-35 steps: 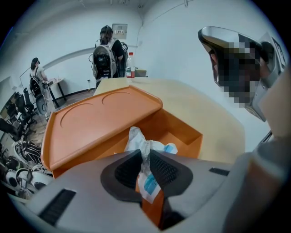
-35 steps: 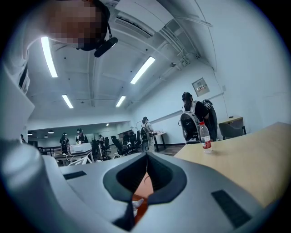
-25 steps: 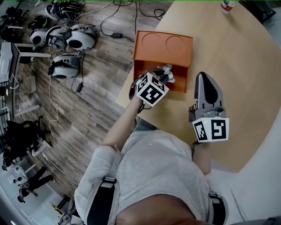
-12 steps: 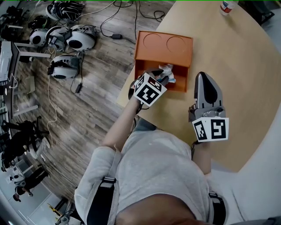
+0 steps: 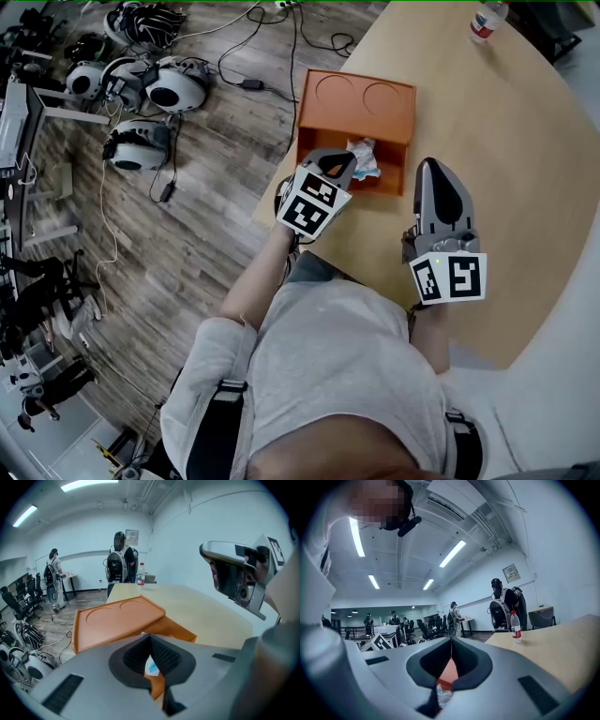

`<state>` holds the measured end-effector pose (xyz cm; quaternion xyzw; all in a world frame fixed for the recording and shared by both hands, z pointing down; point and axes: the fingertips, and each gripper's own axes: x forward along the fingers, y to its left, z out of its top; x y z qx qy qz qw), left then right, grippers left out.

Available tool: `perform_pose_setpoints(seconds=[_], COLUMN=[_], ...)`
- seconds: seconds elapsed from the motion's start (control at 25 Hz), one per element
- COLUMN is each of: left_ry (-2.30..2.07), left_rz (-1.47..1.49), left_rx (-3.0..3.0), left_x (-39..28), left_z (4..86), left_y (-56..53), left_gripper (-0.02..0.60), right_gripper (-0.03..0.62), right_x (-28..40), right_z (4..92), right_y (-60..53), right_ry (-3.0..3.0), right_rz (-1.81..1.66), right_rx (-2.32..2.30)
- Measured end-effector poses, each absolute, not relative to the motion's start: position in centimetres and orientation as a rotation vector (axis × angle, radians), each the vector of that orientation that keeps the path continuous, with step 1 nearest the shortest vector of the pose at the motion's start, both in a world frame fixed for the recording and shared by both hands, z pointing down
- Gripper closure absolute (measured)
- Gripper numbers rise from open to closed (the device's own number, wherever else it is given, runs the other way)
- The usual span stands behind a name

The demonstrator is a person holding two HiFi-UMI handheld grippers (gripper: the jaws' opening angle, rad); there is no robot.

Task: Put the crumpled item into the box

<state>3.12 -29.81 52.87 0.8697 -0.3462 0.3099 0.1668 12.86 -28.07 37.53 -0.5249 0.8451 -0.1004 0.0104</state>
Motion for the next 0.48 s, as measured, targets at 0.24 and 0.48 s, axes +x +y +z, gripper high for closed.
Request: perform_pose_setpoints(seconds=[0.24,0.48], left_ry=[-1.062,-1.145], left_rz=[0.721,0.575], left_rx=[2.545,2.585], left_x=[2.4,0.9], left_z=[48.7,45.1], left_y=[-28.8,-27.6], left_gripper=[0.568,0.568], right_gripper=[0.583,0.583], right_x=[11.8,10.3], right_z=[36.7,35.9], right_y=[-27.0,-25.9], right_ry=[2.657,2.677], right_rz=[-0.281,-0.250], right_rx=[-1.632,-1.620])
